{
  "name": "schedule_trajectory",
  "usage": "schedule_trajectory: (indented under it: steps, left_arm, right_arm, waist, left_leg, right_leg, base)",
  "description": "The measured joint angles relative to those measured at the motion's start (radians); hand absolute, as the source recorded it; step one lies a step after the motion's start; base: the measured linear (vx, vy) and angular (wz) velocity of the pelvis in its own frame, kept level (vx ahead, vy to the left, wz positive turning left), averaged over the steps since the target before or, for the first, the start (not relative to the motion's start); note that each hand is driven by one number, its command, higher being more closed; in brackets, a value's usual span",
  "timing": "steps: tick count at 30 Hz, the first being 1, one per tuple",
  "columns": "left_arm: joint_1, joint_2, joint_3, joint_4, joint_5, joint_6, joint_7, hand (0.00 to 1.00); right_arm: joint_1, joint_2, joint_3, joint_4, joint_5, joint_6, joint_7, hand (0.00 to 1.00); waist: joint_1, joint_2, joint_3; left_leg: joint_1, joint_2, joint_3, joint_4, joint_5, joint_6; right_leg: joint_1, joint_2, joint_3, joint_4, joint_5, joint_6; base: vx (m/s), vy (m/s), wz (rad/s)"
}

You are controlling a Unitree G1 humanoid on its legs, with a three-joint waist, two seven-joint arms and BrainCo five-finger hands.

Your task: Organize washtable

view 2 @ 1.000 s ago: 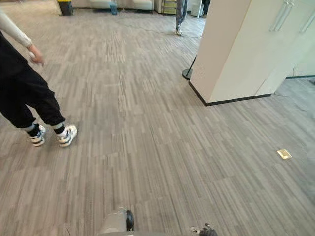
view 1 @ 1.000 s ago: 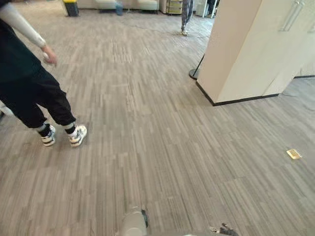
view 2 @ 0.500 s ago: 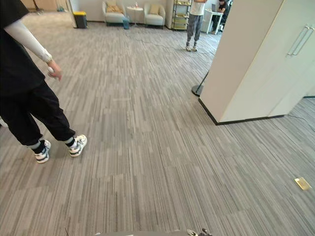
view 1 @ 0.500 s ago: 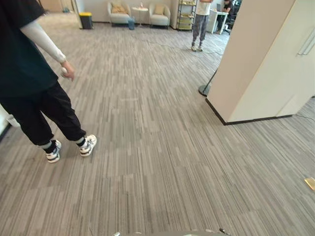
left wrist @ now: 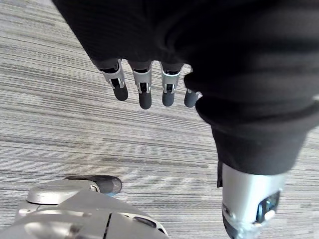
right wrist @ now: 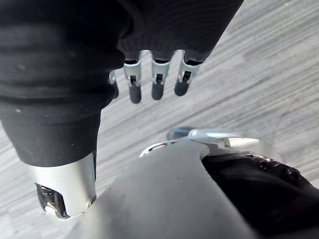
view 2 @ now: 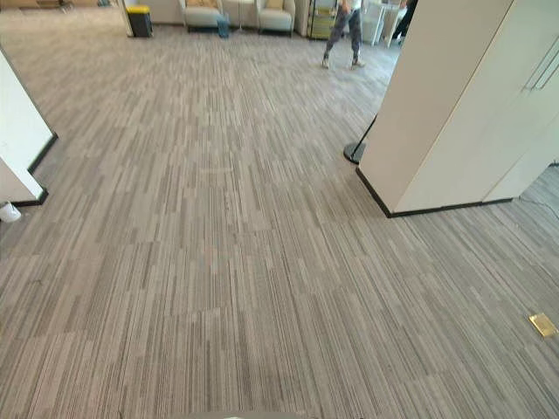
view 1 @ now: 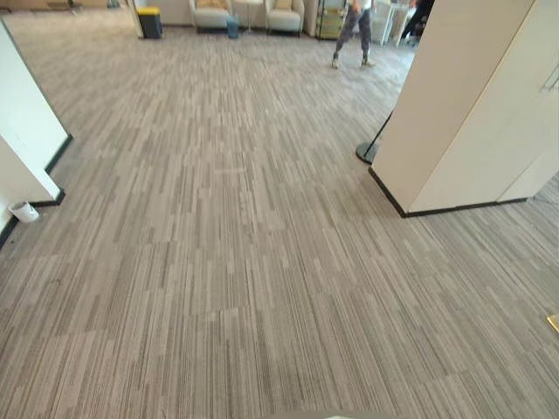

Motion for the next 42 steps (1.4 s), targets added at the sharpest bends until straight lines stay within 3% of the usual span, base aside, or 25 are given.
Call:
schedule_trajectory:
  steps: [13,16,18,19,20,21,22,24,28,29,30,31,32,33,34,35,36,37,38,39,41,42]
  left_arm:
    - [-0.037,-0.006,-0.019,-0.01,-0.042,-0.022,0.019,0.0]
    - [-0.036,-0.02,0.005,-0.026,-0.052,-0.022,0.018,0.0]
    - [-0.034,-0.034,0.037,-0.031,-0.057,-0.022,0.016,0.0]
    - [-0.029,-0.043,0.061,-0.035,-0.058,-0.02,0.016,0.0]
    - [-0.03,-0.041,0.088,-0.04,-0.059,-0.021,0.014,0.0]
    - [-0.031,-0.046,0.106,-0.048,-0.063,-0.02,0.014,0.0]
    - [-0.033,-0.051,0.132,-0.05,-0.079,-0.018,0.015,0.0]
    - [-0.02,-0.058,0.131,-0.049,-0.085,-0.008,0.017,0.0]
    - [-0.021,-0.089,0.1,-0.047,-0.095,-0.01,0.019,0.0]
    - [-0.016,-0.089,0.092,-0.046,-0.099,-0.012,0.021,0.0]
    - [-0.009,-0.084,0.086,-0.047,-0.1,-0.013,0.019,0.0]
    - [-0.006,-0.081,0.08,-0.047,-0.101,-0.015,0.018,0.0]
    - [-0.003,-0.071,0.063,-0.046,-0.101,-0.017,0.016,0.0]
    - [-0.012,-0.061,0.06,-0.037,-0.101,-0.017,0.015,0.0]
    - [-0.017,-0.056,0.055,-0.034,-0.101,-0.017,0.015,0.0]
    - [-0.015,-0.049,0.048,-0.034,-0.098,-0.013,0.015,0.0]
    - [-0.009,-0.044,0.04,-0.034,-0.096,-0.011,0.015,0.0]
    - [-0.006,-0.039,0.024,-0.037,-0.096,-0.011,0.015,0.0]
    - [-0.008,-0.034,0.002,-0.037,-0.095,-0.011,0.014,0.0]
    - [-0.007,-0.035,-0.004,-0.037,-0.095,-0.01,0.014,0.0]
    - [-0.009,-0.035,-0.023,-0.038,-0.095,-0.01,0.013,0.0]
    - [-0.019,-0.036,-0.024,-0.038,-0.095,-0.01,0.013,0.0]
  right_arm:
    - [-0.029,0.012,-0.081,-0.012,-0.008,-0.001,-0.04,0.0]
    - [-0.032,0.008,-0.091,-0.028,-0.008,-0.002,-0.04,0.0]
    - [-0.039,0.008,-0.102,-0.027,-0.006,-0.003,-0.039,0.0]
    - [-0.036,0.004,-0.108,-0.028,-0.001,-0.005,-0.039,0.0]
    - [-0.028,0.002,-0.107,-0.028,0.002,-0.005,-0.039,0.0]
    - [-0.026,0.003,-0.107,-0.028,0.004,-0.004,-0.039,0.0]
    - [-0.028,0.006,-0.106,-0.03,0.015,-0.004,-0.041,0.0]
    - [-0.042,0.002,-0.109,-0.046,0.032,-0.006,-0.042,0.0]
    - [-0.067,-0.016,-0.111,-0.071,0.041,-0.008,-0.044,0.0]
    - [-0.063,-0.019,-0.119,-0.069,0.041,-0.007,-0.044,0.0]
    - [-0.059,-0.02,-0.12,-0.066,0.041,-0.006,-0.047,0.0]
    - [-0.059,-0.014,-0.12,-0.063,0.04,-0.006,-0.048,0.0]
    - [-0.056,-0.01,-0.119,-0.061,0.039,-0.006,-0.044,0.0]
    - [-0.057,-0.004,-0.126,-0.054,0.039,-0.009,-0.043,0.0]
    - [-0.055,-0.002,-0.138,-0.049,0.039,-0.01,-0.043,0.0]
    - [-0.055,0.007,-0.173,-0.047,0.042,-0.013,-0.042,0.0]
    - [-0.055,0.011,-0.182,-0.048,0.042,-0.018,-0.042,0.0]
    - [-0.057,0.013,-0.184,-0.048,0.042,-0.022,-0.042,0.0]
    - [-0.064,0.013,-0.185,-0.051,0.042,-0.026,-0.04,0.0]
    - [-0.065,0.012,-0.185,-0.058,0.042,-0.027,-0.039,0.0]
    - [-0.065,0.014,-0.175,-0.092,0.042,-0.032,-0.039,0.0]
    - [-0.065,0.016,-0.175,-0.106,0.042,-0.033,-0.04,0.0]
  waist:
    - [-0.001,0.007,0.052]
    - [-0.001,0.022,0.073]
    - [0.0,0.037,0.108]
    - [-0.004,0.048,0.115]
    - [-0.006,0.045,0.12]
    - [-0.003,0.045,0.128]
    - [0.007,0.028,0.144]
    - [0.004,0.028,0.152]
    - [0.004,0.083,0.178]
    - [0.004,0.085,0.176]
    - [0.008,0.076,0.173]
    - [0.01,0.068,0.165]
    - [0.006,0.056,0.153]
    - [-0.001,0.048,0.151]
    - [0.0,0.044,0.149]
    - [-0.001,0.034,0.151]
    - [-0.001,0.028,0.148]
    - [-0.001,0.03,0.15]
    - [-0.004,0.041,0.155]
    - [-0.007,0.044,0.156]
    - [-0.032,0.061,0.153]
    - [-0.038,0.065,0.154]
  left_leg:
    - [-0.013,0.003,-0.02,-0.002,0.004,-0.006]
    - [-0.003,0.019,-0.029,0.018,-0.011,-0.025]
    - [-0.057,0.056,-0.029,0.197,-0.109,-0.055]
    - [-0.116,0.101,-0.015,0.359,-0.172,-0.084]
    - [-0.183,0.154,0.039,0.544,-0.184,-0.112]
    - [-0.223,0.188,0.07,0.643,-0.159,-0.117]
    - [-0.298,0.236,0.124,0.806,-0.083,-0.122]
    - [-0.366,0.254,0.162,0.848,-0.082,-0.1]
    - [-0.428,0.228,0.145,0.521,-0.073,-0.107]
    - [-0.427,0.208,0.122,0.407,-0.015,-0.112]
    - [-0.411,0.177,0.121,0.409,0.005,-0.079]
    - [-0.411,0.157,0.123,0.423,-0.018,-0.05]
    - [-0.439,0.138,0.117,0.49,-0.086,-0.002]
    - [-0.445,0.118,0.108,0.554,-0.146,0.035]
    - [-0.435,0.105,0.104,0.577,-0.174,0.044]
    - [-0.384,0.082,0.105,0.593,-0.214,0.058]
    - [-0.311,0.064,0.11,0.582,-0.238,0.069]
    - [-0.27,0.056,0.108,0.568,-0.251,0.071]
    - [-0.181,0.049,0.104,0.521,-0.263,0.069]
    - [-0.131,0.046,0.102,0.484,-0.264,0.069]
    - [0.019,0.057,0.105,0.339,-0.248,0.048]
    - [0.054,0.062,0.105,0.314,-0.246,0.046]
  right_leg:
    - [0.022,0.003,-0.029,-0.038,0.012,-0.001]
    - [0.018,0.009,-0.031,0.025,-0.026,-0.01]
    - [0.019,0.013,-0.048,0.119,-0.111,-0.027]
    - [0.022,0.023,-0.069,0.181,-0.159,-0.026]
    - [0.021,0.024,-0.087,0.213,-0.204,-0.023]
    - [0.032,0.025,-0.095,0.219,-0.211,-0.03]
    - [0.057,0.015,-0.098,0.219,-0.219,-0.035]
    - [0.062,-0.011,-0.102,0.219,-0.23,-0.032]
    - [0.057,-0.044,-0.084,0.203,-0.248,-0.004]
    - [0.064,-0.066,-0.08,0.203,-0.265,0.024]
    - [0.071,-0.088,-0.075,0.201,-0.278,0.044]
    - [0.077,-0.106,-0.066,0.203,-0.285,0.054]
    - [0.061,-0.121,-0.042,0.295,-0.315,0.069]
    - [0.018,-0.15,-0.017,0.485,-0.354,0.112]
    - [-0.007,-0.167,-0.003,0.588,-0.353,0.11]
    - [-0.062,-0.197,0.049,0.777,-0.296,0.087]
    - [-0.107,-0.213,0.097,0.948,-0.192,0.064]
    - [-0.13,-0.214,0.106,1.032,-0.18,0.056]
    - [-0.174,-0.205,0.09,1.15,-0.204,0.026]
    - [-0.194,-0.192,0.07,1.174,-0.227,-0.001]
    - [-0.284,-0.135,-0.067,1.101,-0.318,-0.07]
    - [-0.311,-0.122,-0.103,1.054,-0.328,-0.087]
  base:
    - [0.0,-0.017,0.04]
    - [-0.03,-0.049,0.14]
    - [-0.05,-0.089,0.16]
    - [-0.09,-0.083,0.48]
    - [-0.11,-0.057,0.58]
    - [-0.08,-0.055,0.46]
    - [-0.04,-0.08,0.19]
    - [0.04,-0.033,0.07]
    - [0.18,0.185,-0.07]
    - [0.32,0.3,0.02]
    - [0.34,0.308,0.05]
    - [0.38,0.265,0.16]
    - [0.48,0.283,0.32]
    - [0.44,0.205,0.37]
    - [0.47,0.219,0.42]
    - [0.5,0.193,0.27]
    - [0.52,0.171,0.2]
    - [0.54,0.1,0.01]
    - [0.44,0.05,-0.1]
    - [0.54,0.051,-0.14]
    - [0.55,0.033,-0.04]
    - [0.63,0.003,0.05]
